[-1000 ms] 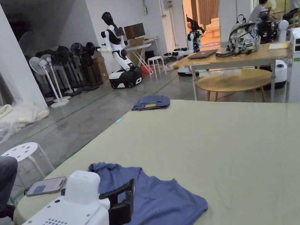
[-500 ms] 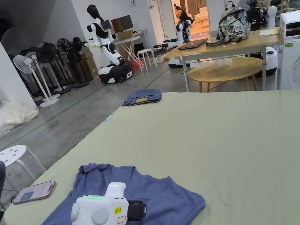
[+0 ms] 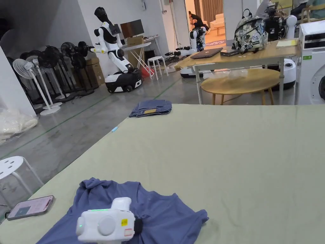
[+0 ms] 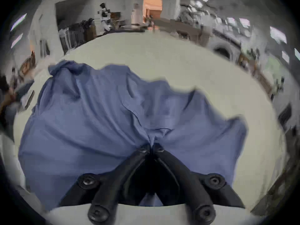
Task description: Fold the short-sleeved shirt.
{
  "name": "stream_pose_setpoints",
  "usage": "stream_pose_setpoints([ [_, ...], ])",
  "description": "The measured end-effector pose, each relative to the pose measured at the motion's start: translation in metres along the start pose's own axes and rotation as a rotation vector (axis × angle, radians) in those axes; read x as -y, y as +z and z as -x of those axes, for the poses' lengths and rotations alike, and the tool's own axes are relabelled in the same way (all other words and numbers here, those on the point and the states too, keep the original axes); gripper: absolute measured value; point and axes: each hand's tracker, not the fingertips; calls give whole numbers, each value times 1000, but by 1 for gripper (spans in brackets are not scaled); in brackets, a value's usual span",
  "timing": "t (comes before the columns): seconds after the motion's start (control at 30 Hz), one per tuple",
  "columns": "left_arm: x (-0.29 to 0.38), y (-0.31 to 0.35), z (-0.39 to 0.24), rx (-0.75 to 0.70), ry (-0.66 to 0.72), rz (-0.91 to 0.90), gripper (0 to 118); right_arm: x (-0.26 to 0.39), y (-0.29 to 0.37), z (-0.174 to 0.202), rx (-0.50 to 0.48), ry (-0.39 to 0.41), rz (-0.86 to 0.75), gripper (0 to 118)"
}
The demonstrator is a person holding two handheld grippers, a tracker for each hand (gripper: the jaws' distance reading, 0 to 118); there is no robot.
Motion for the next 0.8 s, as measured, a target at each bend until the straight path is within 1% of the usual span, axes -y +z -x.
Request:
stream_pose_setpoints([
  [0.07, -23, 34, 13, 38, 123, -129, 0, -2, 4, -6, 13, 21, -6, 0],
  [0.1, -40, 54, 16, 18, 145, -196, 0, -1, 7, -9, 33, 32, -17, 0],
  [0.13, -58, 72, 22, -20, 127, -245, 0, -2, 9, -11, 37, 31, -22, 0],
  [0.17, -76, 92, 22, -45, 80, -275, 0, -3, 11, -15, 37, 28, -27, 0],
  [0.2, -97, 111, 21, -42, 47, -300, 0, -3, 14, -18, 41, 20, -35, 0],
  [0.23, -115, 131, 20, -50, 43, -345, 0, -4, 17, -21, 46, 14, -42, 0],
  [0.3, -159, 168, 17, -13, 65, -424, 0, -5, 23, -27, 57, -2, -54, 0],
  [0.33, -176, 185, 7, -38, 21, -492, 0, -5, 26, -30, 66, -11, -61, 0],
  [0.37, -194, 201, -5, -42, -5, -519, 0, -4, 28, -34, 75, -24, -67, 0],
  [0.43, -222, 220, -38, -16, -38, -561, 0, -4, 33, -42, 84, -53, -77, 0],
  [0.5, -243, 232, -73, 9, -110, -601, 0, -5, 39, -48, 102, -79, -89, 0],
  [0.53, -236, 237, -104, 29, -138, -603, 0, -6, 42, -51, 107, -88, -92, 0],
  [0.6, -236, 229, -154, 63, -192, -581, 0, -4, 48, -57, 123, -104, -102, 0],
  [0.67, -231, 194, -186, 111, -247, -526, 0, -2, 52, -61, 133, -121, -103, 0],
  [0.7, -223, 166, -197, 149, -259, -480, 0, -1, 55, -64, 135, -129, -102, 0],
  [0.77, -188, 117, -231, 243, -250, -377, 0, 5, 61, -69, 147, -140, -102, 0],
  [0.8, -158, 91, -251, 301, -225, -294, 0, 7, 64, -72, 156, -141, -101, 0],
])
